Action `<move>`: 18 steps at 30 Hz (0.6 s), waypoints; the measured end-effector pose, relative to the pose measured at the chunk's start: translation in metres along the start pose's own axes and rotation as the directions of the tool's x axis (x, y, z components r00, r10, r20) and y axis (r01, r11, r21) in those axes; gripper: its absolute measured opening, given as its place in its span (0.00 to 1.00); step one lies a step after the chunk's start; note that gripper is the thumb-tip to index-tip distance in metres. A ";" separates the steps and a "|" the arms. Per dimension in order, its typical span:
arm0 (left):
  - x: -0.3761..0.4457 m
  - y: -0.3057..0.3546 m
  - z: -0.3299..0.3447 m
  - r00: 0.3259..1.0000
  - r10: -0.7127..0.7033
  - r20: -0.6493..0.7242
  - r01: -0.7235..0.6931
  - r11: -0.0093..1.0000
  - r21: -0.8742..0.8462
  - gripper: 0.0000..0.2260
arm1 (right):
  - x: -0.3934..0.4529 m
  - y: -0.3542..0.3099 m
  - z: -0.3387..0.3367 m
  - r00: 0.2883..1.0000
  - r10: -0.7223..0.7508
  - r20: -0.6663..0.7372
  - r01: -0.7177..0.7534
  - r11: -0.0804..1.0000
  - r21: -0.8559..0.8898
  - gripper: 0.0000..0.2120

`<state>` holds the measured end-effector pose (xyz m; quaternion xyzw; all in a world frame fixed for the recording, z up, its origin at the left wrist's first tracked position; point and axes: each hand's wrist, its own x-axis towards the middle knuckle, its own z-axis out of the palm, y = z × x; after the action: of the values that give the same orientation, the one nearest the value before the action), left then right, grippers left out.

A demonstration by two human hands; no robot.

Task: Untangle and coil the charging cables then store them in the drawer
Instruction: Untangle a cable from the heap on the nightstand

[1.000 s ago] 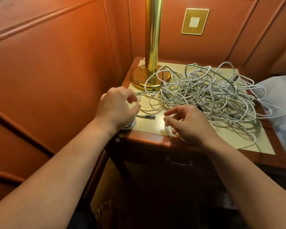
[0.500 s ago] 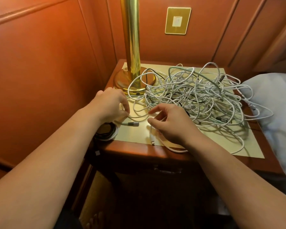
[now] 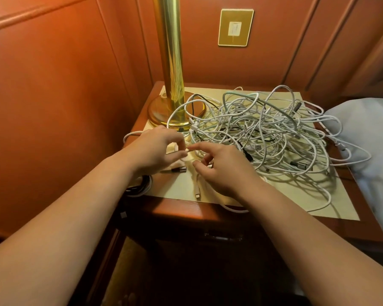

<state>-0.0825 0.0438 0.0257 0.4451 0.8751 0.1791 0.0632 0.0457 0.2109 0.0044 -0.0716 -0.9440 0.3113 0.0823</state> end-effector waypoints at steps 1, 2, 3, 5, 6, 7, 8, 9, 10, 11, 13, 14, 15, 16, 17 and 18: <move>-0.001 0.002 -0.002 1.000 0.007 -0.014 -0.008 0.998 -0.065 0.04 | 0.001 0.001 0.000 1.000 0.002 -0.009 -0.002 1.000 0.030 0.18; -0.001 0.004 -0.004 0.999 0.015 -0.039 -0.020 0.991 -0.135 0.04 | 0.003 0.003 0.000 1.000 0.010 -0.017 -0.009 0.998 0.068 0.18; -0.002 0.008 -0.006 0.998 0.018 -0.067 -0.031 0.978 -0.205 0.04 | 0.004 0.005 0.000 1.000 0.023 -0.021 -0.021 0.993 0.114 0.18; -0.004 0.014 -0.010 0.993 0.013 -0.116 -0.049 0.948 -0.315 0.05 | 0.008 0.007 0.000 0.998 0.051 -0.020 -0.046 0.978 0.202 0.15; -0.004 0.017 -0.011 0.991 0.015 -0.135 -0.062 0.934 -0.352 0.05 | 0.009 0.008 0.000 0.998 0.057 -0.022 -0.050 0.972 0.229 0.12; -0.005 0.020 -0.012 0.987 0.022 -0.160 -0.080 0.925 -0.372 0.06 | 0.010 0.008 0.000 0.998 0.057 -0.031 -0.048 0.968 0.245 0.10; -0.005 0.024 -0.013 0.982 0.023 -0.189 -0.095 0.920 -0.380 0.07 | 0.011 0.008 0.001 0.997 0.057 -0.044 -0.044 0.966 0.255 0.08; -0.005 0.027 -0.015 0.978 0.015 -0.209 -0.100 0.910 -0.402 0.08 | 0.011 0.008 0.001 0.996 0.060 -0.061 -0.042 0.963 0.266 0.06; -0.004 0.031 -0.017 0.978 -0.014 -0.210 -0.084 0.889 -0.450 0.09 | 0.011 0.009 0.002 0.994 0.067 -0.081 -0.042 0.960 0.276 0.06; -0.003 0.035 -0.019 0.981 -0.052 -0.189 -0.054 0.854 -0.517 0.10 | 0.011 0.009 0.003 0.992 0.076 -0.105 -0.044 0.959 0.281 0.05; -0.002 0.044 -0.025 0.986 -0.097 -0.133 -0.012 0.762 -0.648 0.14 | 0.012 0.010 0.005 0.982 0.094 -0.162 -0.046 0.960 0.277 0.06; -0.001 0.048 -0.028 0.988 -0.102 -0.120 -0.011 0.710 -0.704 0.17 | 0.012 0.011 0.007 0.976 0.106 -0.190 -0.051 0.960 0.276 0.06; -0.002 0.051 -0.031 0.988 -0.106 -0.117 -0.019 0.655 -0.755 0.20 | 0.013 0.011 0.008 0.969 0.119 -0.218 -0.055 0.959 0.278 0.06; -0.002 0.053 -0.033 0.987 -0.110 -0.117 -0.028 0.599 -0.800 0.21 | 0.014 0.012 0.009 0.961 0.132 -0.244 -0.060 0.957 0.284 0.06; -0.003 0.056 -0.036 0.987 -0.110 -0.117 -0.038 0.547 -0.836 0.21 | 0.016 0.013 0.010 0.953 0.146 -0.266 -0.064 0.954 0.294 0.06; -0.004 0.058 -0.039 0.987 -0.112 -0.118 -0.049 0.492 -0.869 0.20 | 0.018 0.015 0.011 0.945 0.160 -0.284 -0.069 0.950 0.305 0.06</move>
<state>-0.0470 0.0622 0.0827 0.3205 0.6756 0.6292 0.2121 0.0274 0.2198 -0.0108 -0.1611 -0.8579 0.4363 0.2186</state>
